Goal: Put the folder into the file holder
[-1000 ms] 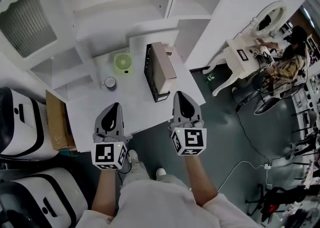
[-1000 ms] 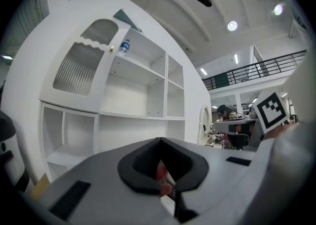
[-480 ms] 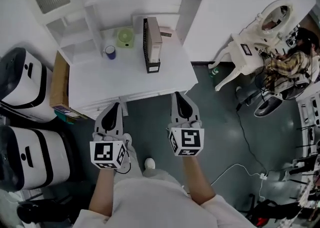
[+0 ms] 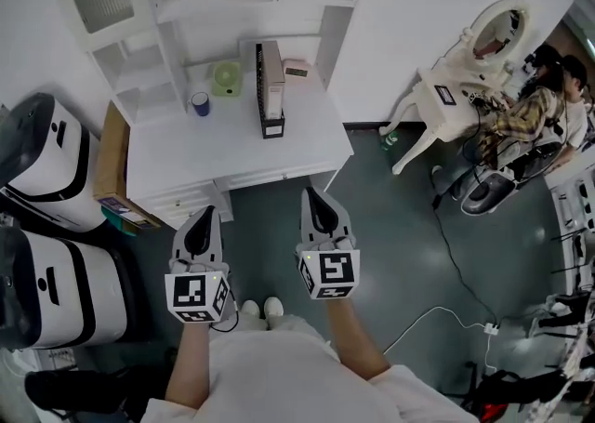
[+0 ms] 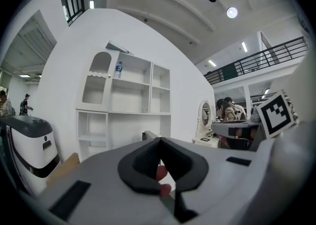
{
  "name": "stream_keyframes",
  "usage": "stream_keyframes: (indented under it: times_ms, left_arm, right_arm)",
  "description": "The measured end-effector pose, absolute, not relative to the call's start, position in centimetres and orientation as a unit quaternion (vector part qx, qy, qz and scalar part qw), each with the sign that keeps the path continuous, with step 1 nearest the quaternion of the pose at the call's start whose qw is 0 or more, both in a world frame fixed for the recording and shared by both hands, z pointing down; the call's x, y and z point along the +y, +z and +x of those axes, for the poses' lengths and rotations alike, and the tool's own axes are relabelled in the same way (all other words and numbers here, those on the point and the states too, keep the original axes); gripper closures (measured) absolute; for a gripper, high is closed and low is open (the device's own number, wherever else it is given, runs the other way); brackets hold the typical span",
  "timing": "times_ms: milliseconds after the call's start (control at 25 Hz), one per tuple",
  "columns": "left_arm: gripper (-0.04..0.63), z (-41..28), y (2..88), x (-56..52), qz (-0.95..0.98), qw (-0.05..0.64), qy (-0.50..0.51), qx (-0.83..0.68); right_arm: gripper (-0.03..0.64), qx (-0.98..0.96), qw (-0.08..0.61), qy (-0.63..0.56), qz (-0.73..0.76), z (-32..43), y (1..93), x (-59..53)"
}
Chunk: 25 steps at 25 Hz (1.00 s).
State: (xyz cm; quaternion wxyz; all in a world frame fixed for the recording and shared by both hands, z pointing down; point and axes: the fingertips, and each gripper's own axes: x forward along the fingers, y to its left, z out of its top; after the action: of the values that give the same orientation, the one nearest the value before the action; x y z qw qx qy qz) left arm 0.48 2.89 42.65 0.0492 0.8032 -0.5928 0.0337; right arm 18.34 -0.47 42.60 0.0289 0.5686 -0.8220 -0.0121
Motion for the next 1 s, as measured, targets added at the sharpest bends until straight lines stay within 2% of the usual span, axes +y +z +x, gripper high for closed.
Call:
stream_keyframes:
  times_ms: [600, 1000]
  left_arm:
    - [0.604, 1.5, 42.2, 1.8, 0.819, 0.057, 0.010, -0.571]
    - [0.604, 0.0, 41.7, 0.5, 0.811, 0.023, 0.028, -0.584]
  right_arm:
    - [0.618, -0.823, 0.029, -0.013, 0.567, 17.5, 41.1, -1.2]
    - [0.620, -0.826, 0.015, -0.013, 0.564, 15.3, 41.3, -2.2]
